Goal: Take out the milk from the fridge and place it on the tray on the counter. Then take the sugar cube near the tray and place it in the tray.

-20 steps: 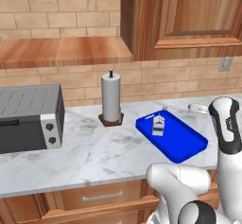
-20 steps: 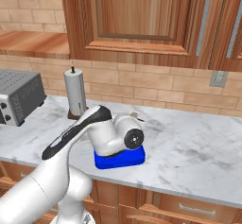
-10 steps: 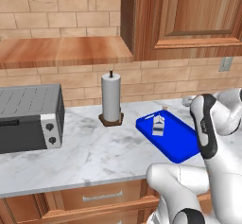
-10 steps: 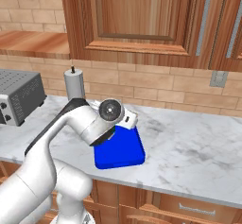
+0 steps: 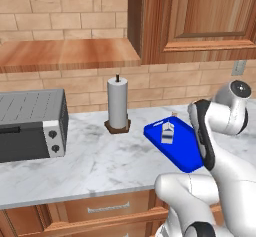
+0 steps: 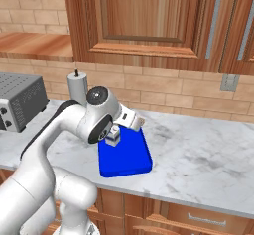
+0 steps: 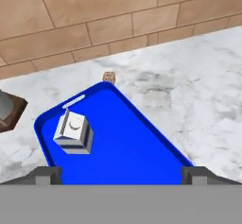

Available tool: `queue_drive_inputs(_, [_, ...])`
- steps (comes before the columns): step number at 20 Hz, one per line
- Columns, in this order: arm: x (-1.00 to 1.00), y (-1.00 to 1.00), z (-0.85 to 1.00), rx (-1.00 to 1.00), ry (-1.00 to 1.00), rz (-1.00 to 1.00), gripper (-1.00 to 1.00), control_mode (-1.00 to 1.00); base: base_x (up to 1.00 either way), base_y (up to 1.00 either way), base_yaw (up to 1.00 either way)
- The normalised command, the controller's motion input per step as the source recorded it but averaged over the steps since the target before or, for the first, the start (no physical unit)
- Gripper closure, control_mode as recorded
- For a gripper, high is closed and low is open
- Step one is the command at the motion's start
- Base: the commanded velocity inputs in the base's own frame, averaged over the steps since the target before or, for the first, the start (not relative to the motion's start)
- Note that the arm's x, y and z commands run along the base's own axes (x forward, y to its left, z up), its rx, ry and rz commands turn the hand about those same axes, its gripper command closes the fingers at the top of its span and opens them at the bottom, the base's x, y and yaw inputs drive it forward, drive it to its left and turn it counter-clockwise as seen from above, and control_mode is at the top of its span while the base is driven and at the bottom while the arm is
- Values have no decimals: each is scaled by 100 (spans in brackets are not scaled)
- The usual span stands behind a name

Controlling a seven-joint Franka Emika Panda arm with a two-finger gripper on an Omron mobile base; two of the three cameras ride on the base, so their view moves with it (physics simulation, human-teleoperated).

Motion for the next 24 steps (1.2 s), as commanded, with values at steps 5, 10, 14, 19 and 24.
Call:
queue_drive_inputs(5, [-5,1,0,-9,2,-3,-100,-100,0,0,0])
queue_drive_inputs(10, [25,1,-15,0,15,0,-100,-100,0,0,0])
queue_drive_inputs(14, [53,0,-7,2,24,0,-100,-100,0,0,0])
queue_drive_inputs(19, [30,0,-2,0,6,0,-100,-100,0,0,0])
queue_drive_inputs(24, [28,0,-11,0,1,0,-100,-100,0,0,0])
